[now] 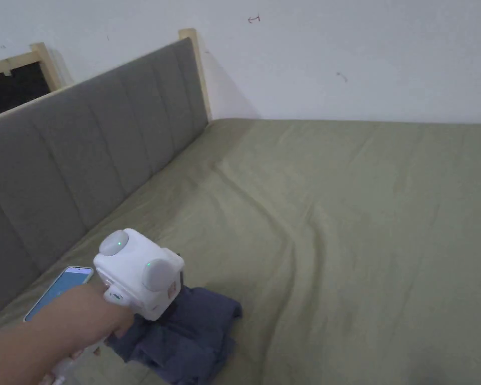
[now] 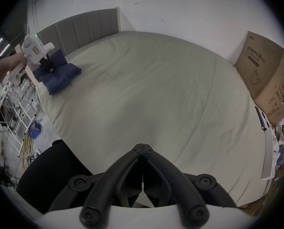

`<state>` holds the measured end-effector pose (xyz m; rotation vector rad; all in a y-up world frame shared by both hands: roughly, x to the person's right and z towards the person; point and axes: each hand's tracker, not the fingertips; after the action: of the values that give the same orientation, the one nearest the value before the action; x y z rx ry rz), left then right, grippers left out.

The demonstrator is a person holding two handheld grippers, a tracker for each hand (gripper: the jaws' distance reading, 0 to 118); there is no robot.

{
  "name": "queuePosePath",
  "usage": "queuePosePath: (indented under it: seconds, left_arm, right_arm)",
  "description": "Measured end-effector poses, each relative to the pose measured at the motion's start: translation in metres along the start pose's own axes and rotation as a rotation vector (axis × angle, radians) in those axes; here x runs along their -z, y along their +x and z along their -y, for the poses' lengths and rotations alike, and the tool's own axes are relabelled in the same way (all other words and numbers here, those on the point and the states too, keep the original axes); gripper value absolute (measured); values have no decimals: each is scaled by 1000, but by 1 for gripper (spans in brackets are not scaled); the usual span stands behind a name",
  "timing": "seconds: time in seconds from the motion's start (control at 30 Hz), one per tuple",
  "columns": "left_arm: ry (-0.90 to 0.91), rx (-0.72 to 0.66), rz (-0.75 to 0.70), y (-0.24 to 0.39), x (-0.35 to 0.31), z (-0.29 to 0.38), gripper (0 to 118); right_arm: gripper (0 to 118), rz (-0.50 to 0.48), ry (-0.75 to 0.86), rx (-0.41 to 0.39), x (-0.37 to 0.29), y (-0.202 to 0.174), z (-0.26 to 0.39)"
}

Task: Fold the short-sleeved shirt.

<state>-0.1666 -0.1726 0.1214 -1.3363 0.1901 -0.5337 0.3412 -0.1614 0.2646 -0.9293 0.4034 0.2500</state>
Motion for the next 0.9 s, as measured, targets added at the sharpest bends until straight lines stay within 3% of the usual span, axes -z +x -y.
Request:
queuePosePath:
  seconds: [0.1, 0.13, 0.23, 0.27, 0.4, 0.53, 0.6, 0.63, 0.73, 0.77, 0.9]
  left_arm:
    - [-46, 25, -150, -16, 29, 8, 20]
    - [-39, -10, -111, -23, 35, 10, 26]
    - [5, -135, -175, -44, 36, 13, 103]
    - [27, -158, -162, -51, 34, 15, 117]
    - [111, -247, -65, -59, 7, 14, 117]
    - [467, -584, 315, -31, -56, 26, 117]
    - [557, -671, 538, -1, -79, 29, 112]
    - [589, -661, 597, 22, -91, 31, 103]
    - [671, -543, 617, 87, -132, 28, 10]
    - [682, -505, 628, 108, -142, 26, 0]
    - [836, -433, 675, 163, -190, 33, 0]
  right_arm:
    - [0, -16, -18, -5, 1, -4, -5]
    - [0, -26, -22, -5, 1, -5, -6]
    - [0, -34, -24, 8, 0, -7, -10]
    - [0, -33, -24, 12, 1, -7, -12]
    - [0, -20, -6, 10, 0, -7, -17]
    - [0, 2, 71, 39, -10, 0, -19]
    - [0, 13, 110, 70, -16, 5, -18]
    - [0, 19, 124, 83, -19, 9, -17]
    - [0, 46, 165, 115, -35, 20, -15]
    - [0, 51, 181, 128, -42, 24, -14]
    - [0, 71, 248, 175, -74, 44, -6]
